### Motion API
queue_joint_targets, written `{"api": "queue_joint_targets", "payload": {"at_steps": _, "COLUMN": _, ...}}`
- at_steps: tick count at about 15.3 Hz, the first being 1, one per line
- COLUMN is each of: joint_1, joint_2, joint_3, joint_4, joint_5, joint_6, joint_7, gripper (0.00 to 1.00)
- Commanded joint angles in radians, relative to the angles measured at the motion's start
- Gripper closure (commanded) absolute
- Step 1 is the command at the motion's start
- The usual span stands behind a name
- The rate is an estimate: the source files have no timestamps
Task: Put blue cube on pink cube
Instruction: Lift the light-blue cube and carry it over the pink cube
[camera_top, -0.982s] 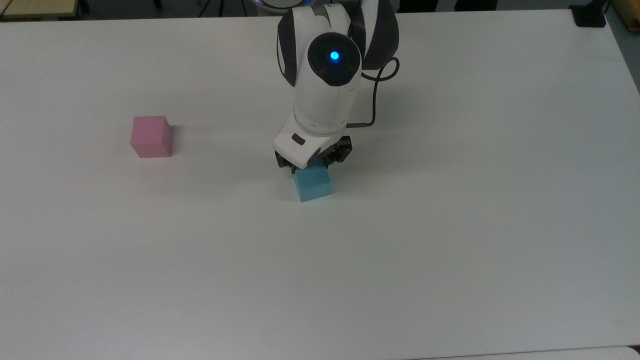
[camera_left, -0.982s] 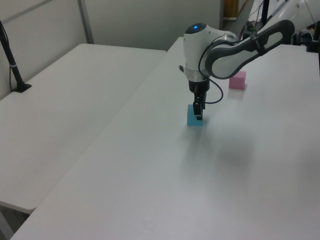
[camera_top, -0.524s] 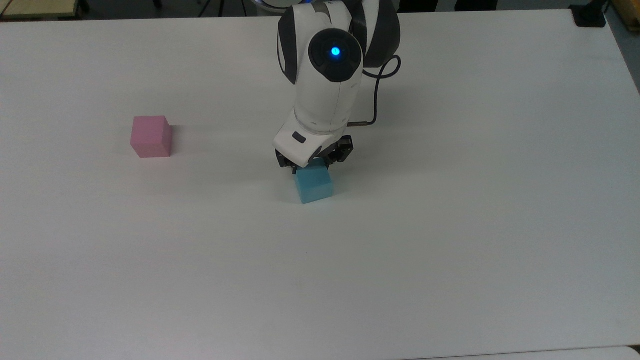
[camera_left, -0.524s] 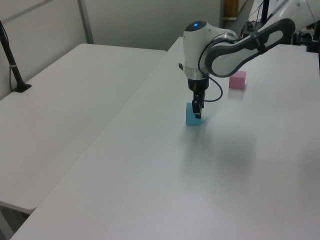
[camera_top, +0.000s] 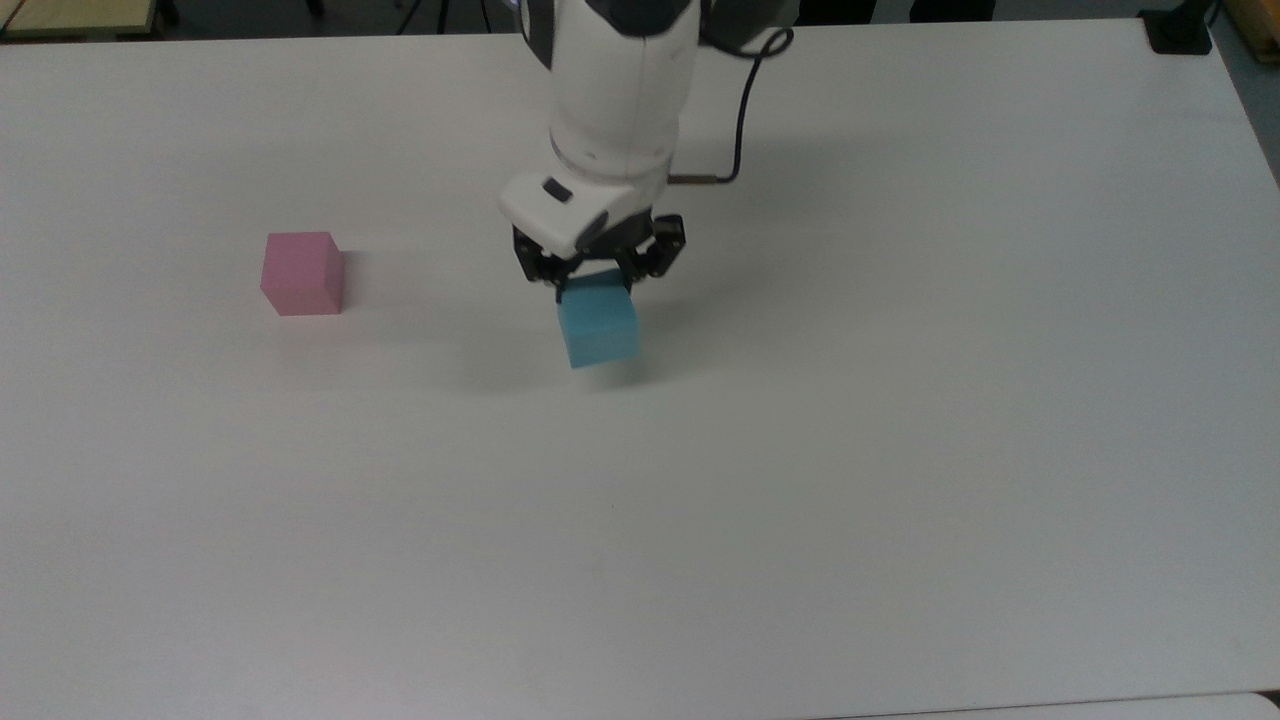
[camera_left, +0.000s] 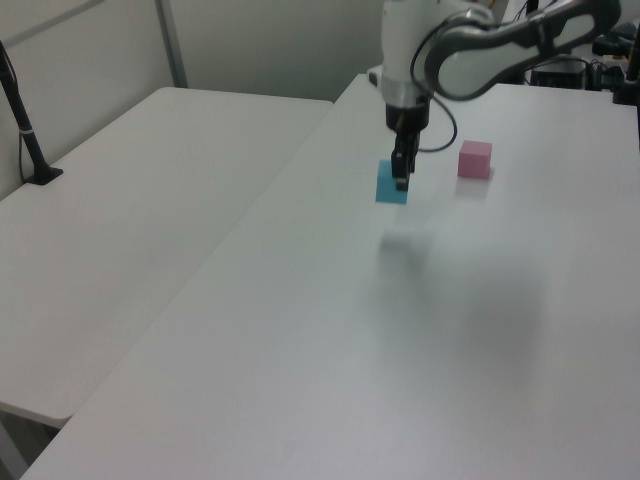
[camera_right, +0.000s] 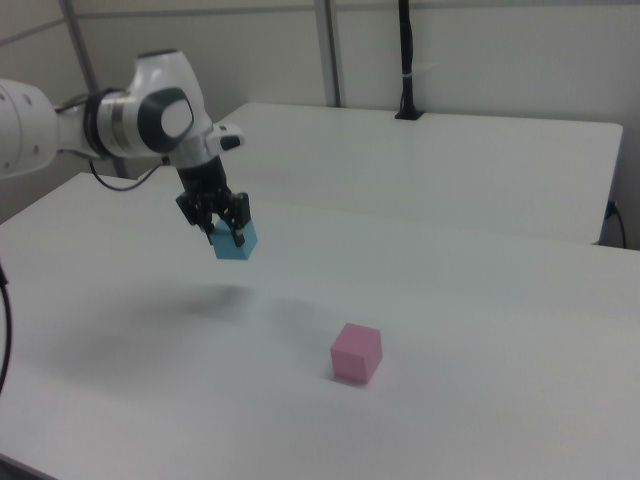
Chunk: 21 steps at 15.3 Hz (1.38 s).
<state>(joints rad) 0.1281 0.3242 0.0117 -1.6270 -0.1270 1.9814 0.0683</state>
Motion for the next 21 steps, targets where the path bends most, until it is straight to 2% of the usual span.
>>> {"api": "queue_joint_targets", "payload": {"at_steps": 1, "joint_1": -0.047, "joint_2": -0.132, "joint_3": 0.002, "joint_4": -0.03, "joint_5": -0.007, "joint_6": -0.102, "joint_7": 0.016, "gripper": 0.55}}
{"api": "queue_joint_targets", "payload": {"at_steps": 5, "joint_1": -0.093, "joint_2": -0.206, "joint_3": -0.004, "joint_4": -0.027, "joint_5": 0.016, "joint_6": -0.173, "joint_7": 0.018, "gripper": 0.54}}
{"api": "queue_joint_targets", "payload": {"at_steps": 10, "joint_1": -0.151, "joint_2": -0.235, "joint_3": -0.006, "joint_4": -0.025, "joint_5": 0.018, "joint_6": -0.188, "joint_7": -0.008, "gripper": 0.54}}
{"api": "queue_joint_targets", "payload": {"at_steps": 13, "joint_1": -0.194, "joint_2": -0.252, "joint_3": -0.007, "joint_4": -0.028, "joint_5": 0.018, "joint_6": -0.216, "joint_7": -0.1, "gripper": 0.53}}
{"api": "queue_joint_targets", "payload": {"at_steps": 19, "joint_1": -0.324, "joint_2": -0.281, "joint_3": -0.01, "joint_4": -0.062, "joint_5": 0.02, "joint_6": -0.223, "joint_7": -0.349, "gripper": 0.53}}
{"api": "queue_joint_targets", "payload": {"at_steps": 21, "joint_1": -0.358, "joint_2": -0.289, "joint_3": -0.05, "joint_4": -0.079, "joint_5": 0.038, "joint_6": -0.21, "joint_7": -0.407, "gripper": 0.53}}
